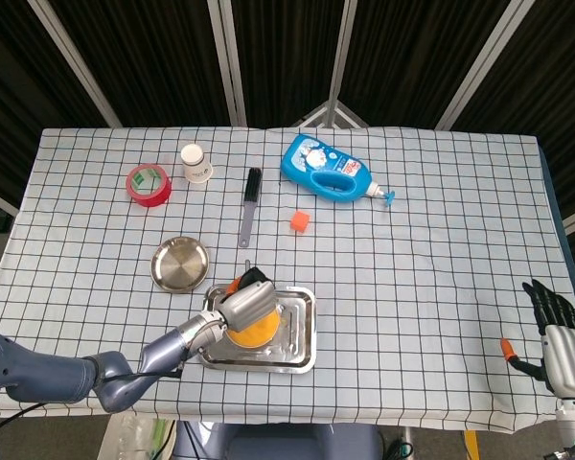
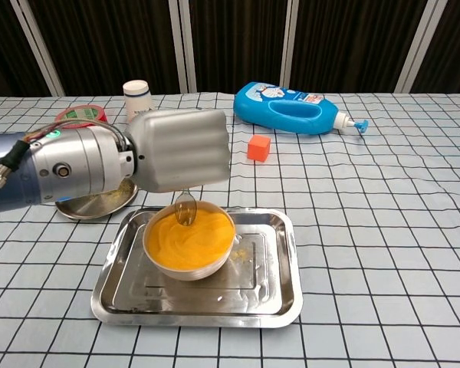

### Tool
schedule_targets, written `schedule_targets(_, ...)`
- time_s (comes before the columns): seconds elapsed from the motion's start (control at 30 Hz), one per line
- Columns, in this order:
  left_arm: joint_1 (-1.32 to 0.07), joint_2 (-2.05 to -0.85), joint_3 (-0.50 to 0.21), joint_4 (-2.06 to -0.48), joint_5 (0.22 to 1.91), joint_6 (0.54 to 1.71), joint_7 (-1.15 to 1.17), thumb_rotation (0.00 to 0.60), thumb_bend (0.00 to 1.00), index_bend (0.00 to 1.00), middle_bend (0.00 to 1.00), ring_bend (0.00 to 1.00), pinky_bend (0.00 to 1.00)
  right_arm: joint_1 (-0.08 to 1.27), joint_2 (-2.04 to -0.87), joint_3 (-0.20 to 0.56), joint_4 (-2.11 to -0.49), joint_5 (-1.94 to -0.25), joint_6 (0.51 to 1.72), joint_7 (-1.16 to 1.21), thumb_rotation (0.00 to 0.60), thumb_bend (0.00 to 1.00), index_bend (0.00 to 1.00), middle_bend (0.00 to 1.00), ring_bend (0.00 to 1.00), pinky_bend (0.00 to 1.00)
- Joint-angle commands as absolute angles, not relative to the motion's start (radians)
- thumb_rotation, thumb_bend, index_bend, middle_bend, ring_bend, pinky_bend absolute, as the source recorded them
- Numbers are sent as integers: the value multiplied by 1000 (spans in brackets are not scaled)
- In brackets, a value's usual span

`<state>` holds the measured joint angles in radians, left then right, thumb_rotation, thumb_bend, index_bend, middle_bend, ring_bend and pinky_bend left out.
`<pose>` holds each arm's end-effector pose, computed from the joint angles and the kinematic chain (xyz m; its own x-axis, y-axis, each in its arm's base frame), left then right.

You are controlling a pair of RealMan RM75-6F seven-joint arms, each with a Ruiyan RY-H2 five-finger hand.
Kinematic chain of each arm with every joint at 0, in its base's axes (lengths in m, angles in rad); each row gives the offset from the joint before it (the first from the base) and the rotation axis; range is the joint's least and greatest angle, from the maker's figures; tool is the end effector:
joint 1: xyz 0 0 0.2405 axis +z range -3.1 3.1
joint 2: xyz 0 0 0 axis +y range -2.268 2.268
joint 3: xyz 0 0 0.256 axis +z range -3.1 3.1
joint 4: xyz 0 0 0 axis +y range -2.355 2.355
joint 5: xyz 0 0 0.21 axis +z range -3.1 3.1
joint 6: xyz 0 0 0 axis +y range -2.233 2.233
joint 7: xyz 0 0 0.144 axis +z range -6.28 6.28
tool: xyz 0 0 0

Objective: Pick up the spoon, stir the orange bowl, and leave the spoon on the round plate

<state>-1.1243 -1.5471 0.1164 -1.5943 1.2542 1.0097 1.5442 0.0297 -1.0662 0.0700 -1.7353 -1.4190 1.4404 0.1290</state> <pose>-0.0534 0.3006 -0.0516 0.7035 -0.7106 -0.0157 -0.4506 -0.4288 -0.7830 -0.3109 -0.1661 0.1650 0.1934 -0.0359 0.9805 -0.9735 0.1172 0.1963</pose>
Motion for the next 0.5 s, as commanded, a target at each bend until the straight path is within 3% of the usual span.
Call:
schedule_targets(0.03, -1120, -1557, 114, -1598, 1257, 1005, 1551, 600, 638, 819, 1000, 1000, 1000, 30, -1066, 70, -1734, -1419, 1441, 129, 600, 394, 0, 0, 0, 0)
schedule_targets(0.5, -1100, -1560, 99, -1661, 1335, 1006, 1483, 600, 637, 819, 1000, 1000, 1000, 30, -1067, 71, -1733, -1419, 1442, 129, 600, 394, 0, 0, 0, 0)
